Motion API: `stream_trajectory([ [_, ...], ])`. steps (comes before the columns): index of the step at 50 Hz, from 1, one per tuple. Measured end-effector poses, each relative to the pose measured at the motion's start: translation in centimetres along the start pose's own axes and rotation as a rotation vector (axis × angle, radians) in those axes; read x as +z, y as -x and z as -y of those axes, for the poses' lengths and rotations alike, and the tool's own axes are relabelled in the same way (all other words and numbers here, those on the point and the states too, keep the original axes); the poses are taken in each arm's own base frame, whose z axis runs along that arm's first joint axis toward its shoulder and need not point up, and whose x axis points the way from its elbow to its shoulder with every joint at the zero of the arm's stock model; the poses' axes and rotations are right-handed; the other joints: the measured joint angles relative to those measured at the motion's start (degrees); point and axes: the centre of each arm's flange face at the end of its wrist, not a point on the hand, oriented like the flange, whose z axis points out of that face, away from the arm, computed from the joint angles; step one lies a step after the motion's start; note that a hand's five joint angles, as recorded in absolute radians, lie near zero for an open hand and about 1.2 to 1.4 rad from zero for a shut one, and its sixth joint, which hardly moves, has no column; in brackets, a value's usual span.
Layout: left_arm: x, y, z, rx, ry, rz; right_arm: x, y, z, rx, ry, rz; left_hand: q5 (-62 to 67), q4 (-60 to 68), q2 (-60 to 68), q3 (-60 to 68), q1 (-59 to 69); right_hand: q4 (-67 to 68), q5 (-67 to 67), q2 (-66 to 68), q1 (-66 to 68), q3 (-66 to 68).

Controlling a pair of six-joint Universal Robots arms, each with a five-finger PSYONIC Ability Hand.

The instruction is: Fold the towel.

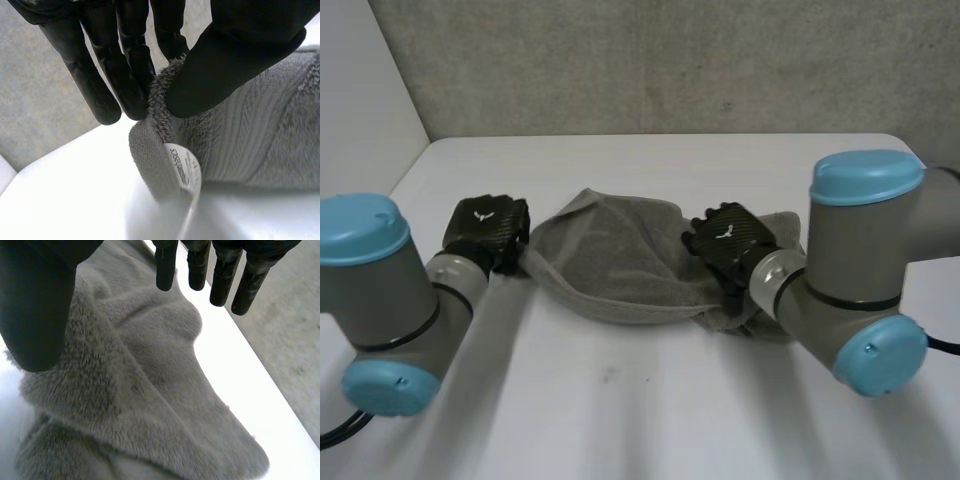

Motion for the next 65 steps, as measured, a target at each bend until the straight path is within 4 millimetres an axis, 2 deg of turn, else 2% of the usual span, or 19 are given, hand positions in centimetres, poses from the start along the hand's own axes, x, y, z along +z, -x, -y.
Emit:
stream_trajectory([
  [3,-0.9,0.3,0.4,0.016,-0.006,0.009,-0.7,-1.3,-0.2,0.054,0.015,-0.038,0.0,0.0,0.0,0.0,0.0,0.0,-0.04,0.0,0.0,0.0],
  [8,-1.9,0.9,2.2,0.024,-0.058,0.026,-2.0,-3.2,-0.8,0.193,0.028,-0.096,0.0,0.0,0.0,0.0,0.0,0.0,-0.16,0.0,0.0,0.0],
  [11,-2.6,1.6,4.0,0.022,-0.114,0.049,-3.3,-4.5,-1.5,0.346,0.035,-0.135,0.0,0.0,0.0,0.0,0.0,0.0,-0.16,0.0,0.0,0.0],
  [16,-3.0,3.3,6.3,0.016,-0.188,0.101,-4.9,-5.2,-2.3,0.487,0.043,-0.161,0.0,0.0,0.0,0.0,0.0,3.85,3.87,3.93,2.87,4.94],
  [17,-3.1,3.8,6.8,0.014,-0.203,0.115,-5.4,-5.1,-2.6,0.509,0.048,-0.161,0.0,0.0,0.0,0.0,0.0,4.13,4.11,3.93,3.11,5.23],
  [23,-3.7,5.5,9.0,0.011,-0.272,0.166,-6.8,-3.8,-3.5,0.54,0.073,-0.117,0.0,0.0,0.0,0.0,0.0,24.57,22.88,24.91,20.84,25.95],
  [29,-4.4,6.0,10.3,0.009,-0.315,0.182,-7.4,-2.1,-4.0,0.552,0.094,-0.043,0.0,0.0,0.0,-0.01,0.0,28.86,26.63,28.96,24.22,30.07],
  [35,-4.7,6.0,10.6,0.006,-0.328,0.181,-7.4,-0.4,-3.9,0.583,0.088,0.026,0.0,0.0,0.0,0.0,0.0,25.08,24.45,25.59,21.6,26.05],
  [37,-4.8,6.0,10.7,0.006,-0.331,0.182,-7.2,0.0,-3.8,0.597,0.081,0.04,0.0,0.0,0.0,0.0,0.0,24.18,23.89,24.61,20.7,25.22],
  [42,-5.3,6.0,11.3,0.005,-0.354,0.184,-5.6,1.9,-3.4,0.667,0.059,0.089,0.0,0.01,0.0,0.0,0.0,12.17,11.98,12.59,10.95,13.23],
  [50,-6.2,6.1,12.9,0.005,-0.406,0.189,-1.9,3.9,-4.1,0.692,0.083,0.111,0.0,0.01,0.0,0.0,0.01,11.3,10.7,12.21,10.42,12.74],
  [57,-6.5,6.1,13.6,0.005,-0.431,0.19,1.3,3.8,-5.1,0.67,0.107,0.045,0.0,0.01,0.0,0.0,0.01,11.3,10.7,12.21,10.42,12.74],
  [63,-6.5,6.1,13.7,0.005,-0.433,0.19,3.0,3.4,-5.3,0.658,0.089,0.015,0.0,0.01,0.0,0.0,0.01,11.55,11.37,12.33,10.42,12.89],
  [65,-6.5,6.1,13.7,0.005,-0.433,0.19,3.4,3.3,-5.3,0.653,0.075,0.009,0.0,0.01,0.0,0.0,0.01,21.19,20.16,21.91,18.33,22.38],
])
